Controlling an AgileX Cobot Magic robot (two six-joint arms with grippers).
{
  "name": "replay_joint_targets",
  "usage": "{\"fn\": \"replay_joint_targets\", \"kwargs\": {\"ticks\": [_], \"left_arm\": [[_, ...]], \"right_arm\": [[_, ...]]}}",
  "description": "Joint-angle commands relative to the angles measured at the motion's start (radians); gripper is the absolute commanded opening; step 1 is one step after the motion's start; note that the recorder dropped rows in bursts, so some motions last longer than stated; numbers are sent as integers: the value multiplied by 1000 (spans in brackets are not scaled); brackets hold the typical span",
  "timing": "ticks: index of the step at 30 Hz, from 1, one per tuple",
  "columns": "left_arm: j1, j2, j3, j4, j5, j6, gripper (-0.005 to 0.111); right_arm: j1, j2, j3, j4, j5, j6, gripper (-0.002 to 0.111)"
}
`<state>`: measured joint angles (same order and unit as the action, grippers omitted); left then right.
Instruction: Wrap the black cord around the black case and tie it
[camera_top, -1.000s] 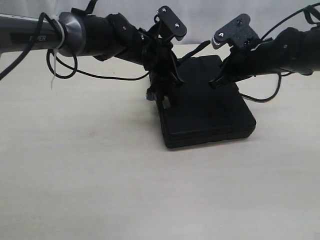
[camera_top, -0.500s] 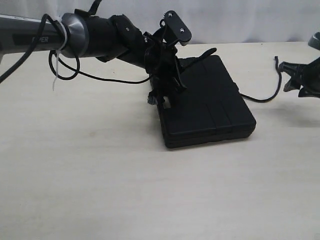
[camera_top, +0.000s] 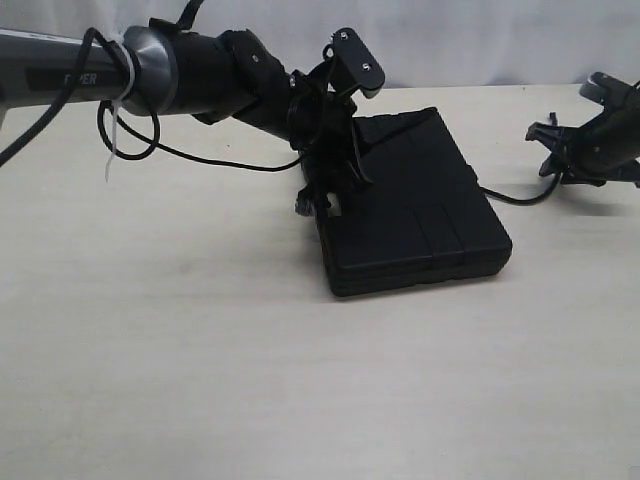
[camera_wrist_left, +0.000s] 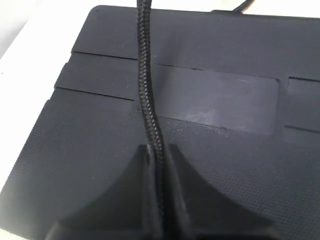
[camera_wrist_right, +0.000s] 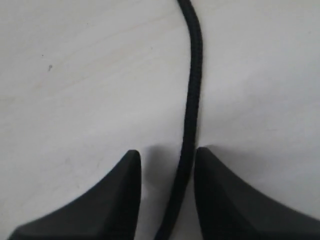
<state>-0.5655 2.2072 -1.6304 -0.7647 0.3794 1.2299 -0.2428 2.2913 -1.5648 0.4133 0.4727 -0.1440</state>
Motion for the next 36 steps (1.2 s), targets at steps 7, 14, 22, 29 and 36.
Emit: {"fn": "replay_joint_targets", "kwargs": {"ticks": [7, 14, 22, 29, 36], "left_arm": [[-1, -1, 1, -7, 39, 0, 0], [-1, -1, 1, -7, 60, 0, 0], [-1, -1, 1, -7, 32, 0, 0], [-1, -1, 1, -7, 39, 0, 0], [-1, -1, 1, -7, 21, 0, 0]], "right_arm": [[79, 94, 8, 44, 75, -197, 4], [153, 43, 119, 43, -147, -215, 4], [193, -42, 307, 69, -404, -302, 4], [211, -120, 352, 69, -418, -396, 4], [265, -219, 423, 65, -473, -454, 4]]}}
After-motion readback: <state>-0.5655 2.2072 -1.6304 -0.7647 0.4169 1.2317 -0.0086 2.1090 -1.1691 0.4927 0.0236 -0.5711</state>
